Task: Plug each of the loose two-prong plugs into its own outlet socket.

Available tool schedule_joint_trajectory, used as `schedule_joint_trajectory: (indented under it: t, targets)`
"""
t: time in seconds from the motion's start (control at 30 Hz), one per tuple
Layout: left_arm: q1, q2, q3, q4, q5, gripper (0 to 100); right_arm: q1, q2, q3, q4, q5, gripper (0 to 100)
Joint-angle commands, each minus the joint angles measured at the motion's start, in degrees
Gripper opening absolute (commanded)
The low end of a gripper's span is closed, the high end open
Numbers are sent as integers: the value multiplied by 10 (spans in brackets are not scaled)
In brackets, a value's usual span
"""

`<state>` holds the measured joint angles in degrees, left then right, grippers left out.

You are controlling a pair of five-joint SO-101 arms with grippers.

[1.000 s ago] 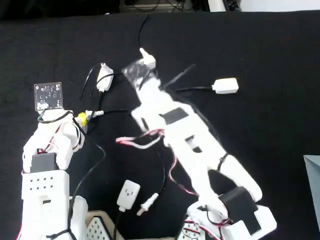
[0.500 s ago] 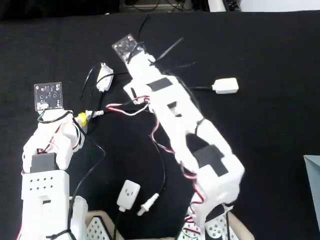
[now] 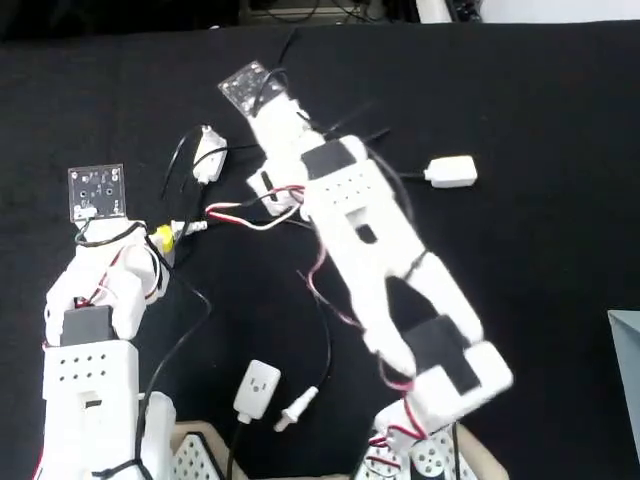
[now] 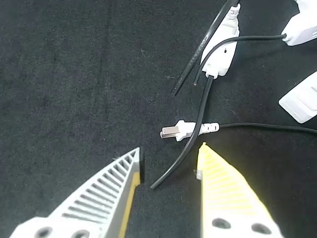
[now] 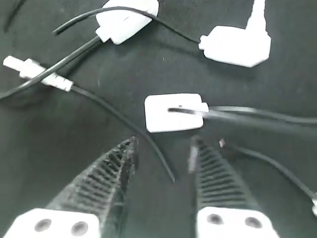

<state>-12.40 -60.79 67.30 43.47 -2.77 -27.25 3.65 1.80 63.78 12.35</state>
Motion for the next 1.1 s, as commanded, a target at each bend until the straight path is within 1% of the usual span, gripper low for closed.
schedule_joint_trajectory:
  t: [0.0,0.07,0.23,0.37,0.43,0.57,0.67,0.77,0.87,0.97,1.07]
  targets:
    - [-6,-3,-9,-12,-1,195,21,-86,-29,76,-8,72]
    - [-6,-3,-9,-12,-1,195,31,-118,-29,123,-7,55]
    - [-6,-3,-9,-12,-1,195,36,-187,-8,249,-8,54]
    - [-6,-4,-3,-14,-1,195,36,-241,73,297,-9,54]
    - [-6,-4,-3,-14,-1,195,36,-271,132,298,-25,54]
    - [-6,-4,-3,-14,-1,195,33,-325,245,296,-94,54]
    - [-6,-4,-3,-14,-1,195,33,-354,312,291,-117,54]
    - [-6,-4,-3,-14,-1,195,33,-371,393,244,-129,57]
    - [-7,-4,-4,-14,-1,195,33,-363,466,169,-176,68]
    - [-7,-4,-5,-14,-1,195,24,-339,467,157,-201,173]
    - [-7,-4,-5,-14,-1,195,-21,-305,460,156,-241,265]
